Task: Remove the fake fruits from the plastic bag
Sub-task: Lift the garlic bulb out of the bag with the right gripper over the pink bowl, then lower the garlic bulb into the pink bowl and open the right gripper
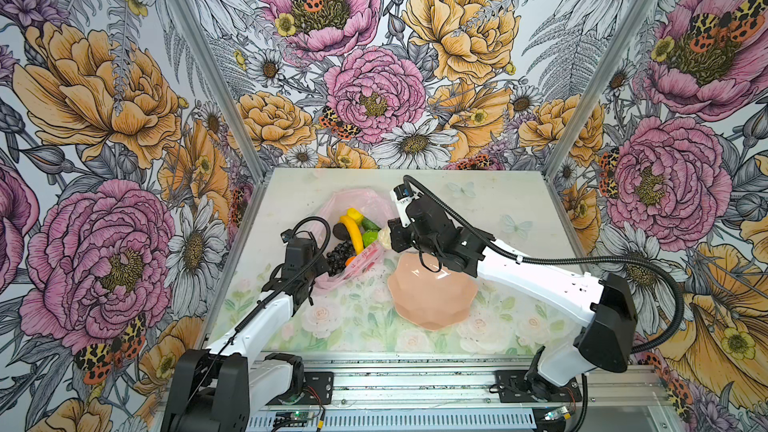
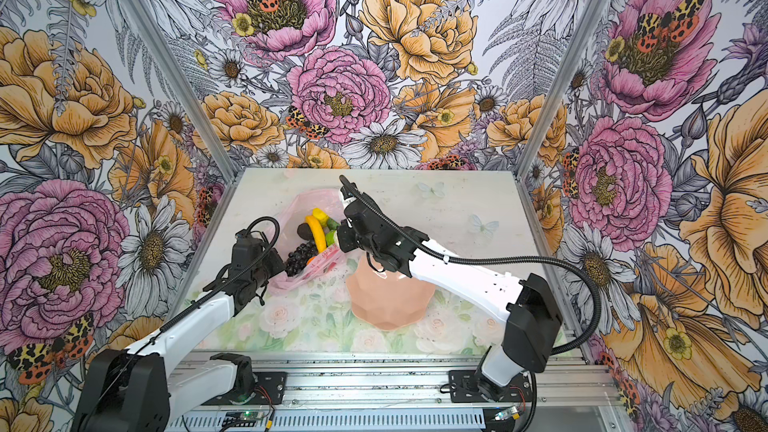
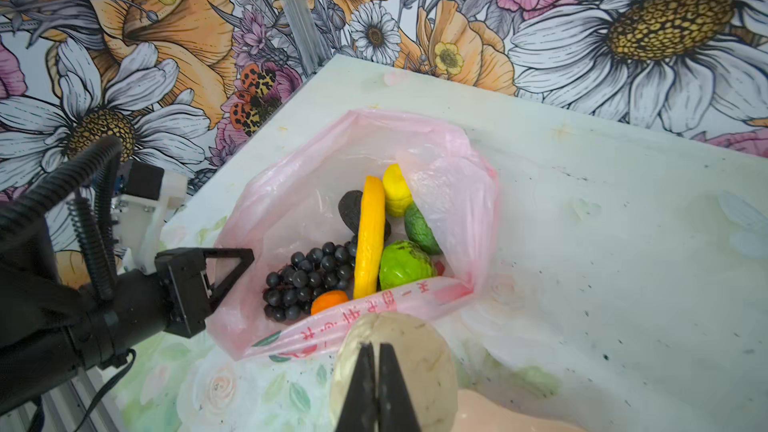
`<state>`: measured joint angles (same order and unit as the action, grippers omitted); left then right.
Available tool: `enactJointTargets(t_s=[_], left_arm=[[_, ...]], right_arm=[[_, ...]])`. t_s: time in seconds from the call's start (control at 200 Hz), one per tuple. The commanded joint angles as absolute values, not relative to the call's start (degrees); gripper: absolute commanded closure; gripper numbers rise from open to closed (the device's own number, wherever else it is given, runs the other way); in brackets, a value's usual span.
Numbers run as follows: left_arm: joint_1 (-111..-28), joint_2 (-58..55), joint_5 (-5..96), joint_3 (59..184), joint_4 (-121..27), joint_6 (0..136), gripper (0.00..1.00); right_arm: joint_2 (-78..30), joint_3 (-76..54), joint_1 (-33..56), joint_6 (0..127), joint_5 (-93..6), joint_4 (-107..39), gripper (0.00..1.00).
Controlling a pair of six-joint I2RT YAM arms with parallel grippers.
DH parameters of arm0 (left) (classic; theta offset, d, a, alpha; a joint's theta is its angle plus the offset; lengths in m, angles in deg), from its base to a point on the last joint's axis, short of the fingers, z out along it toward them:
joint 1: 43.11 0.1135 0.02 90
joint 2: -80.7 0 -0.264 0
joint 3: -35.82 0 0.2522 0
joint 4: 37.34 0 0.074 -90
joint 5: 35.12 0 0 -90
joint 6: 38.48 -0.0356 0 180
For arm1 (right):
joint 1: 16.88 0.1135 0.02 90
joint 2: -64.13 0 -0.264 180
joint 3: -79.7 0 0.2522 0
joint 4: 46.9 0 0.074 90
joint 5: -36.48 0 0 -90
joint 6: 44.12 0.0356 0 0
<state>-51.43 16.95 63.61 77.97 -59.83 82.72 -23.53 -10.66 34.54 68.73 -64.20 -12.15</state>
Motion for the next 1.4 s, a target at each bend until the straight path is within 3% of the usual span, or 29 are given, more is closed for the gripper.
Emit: enactJointTargets(t_s=[0.0, 0.616, 1.311, 1.396], left_arm=[[-50.9, 17.2, 63.9, 77.1, -58.5, 83.1, 1.00], [-51.0, 16.7, 63.7, 77.1, -58.1, 83.2, 1.00], [-51.0, 16.8, 63.7, 77.0, -58.1, 83.1, 1.00], [-51.0, 16.8, 63.7, 77.0, -58.2, 83.1, 1.00]], right_arm=[[-19.1, -5.3, 34.7, 69.3, -67.5, -9.0, 1.00], [-10.4, 13.3, 34.1, 79.3, -68.1, -5.2, 1.00], [-14.5, 15.5, 31.1, 80.1, -67.8, -7.6, 1.00], [-14.5, 15.6, 30.9, 80.1, -68.2, -7.7, 0.91]])
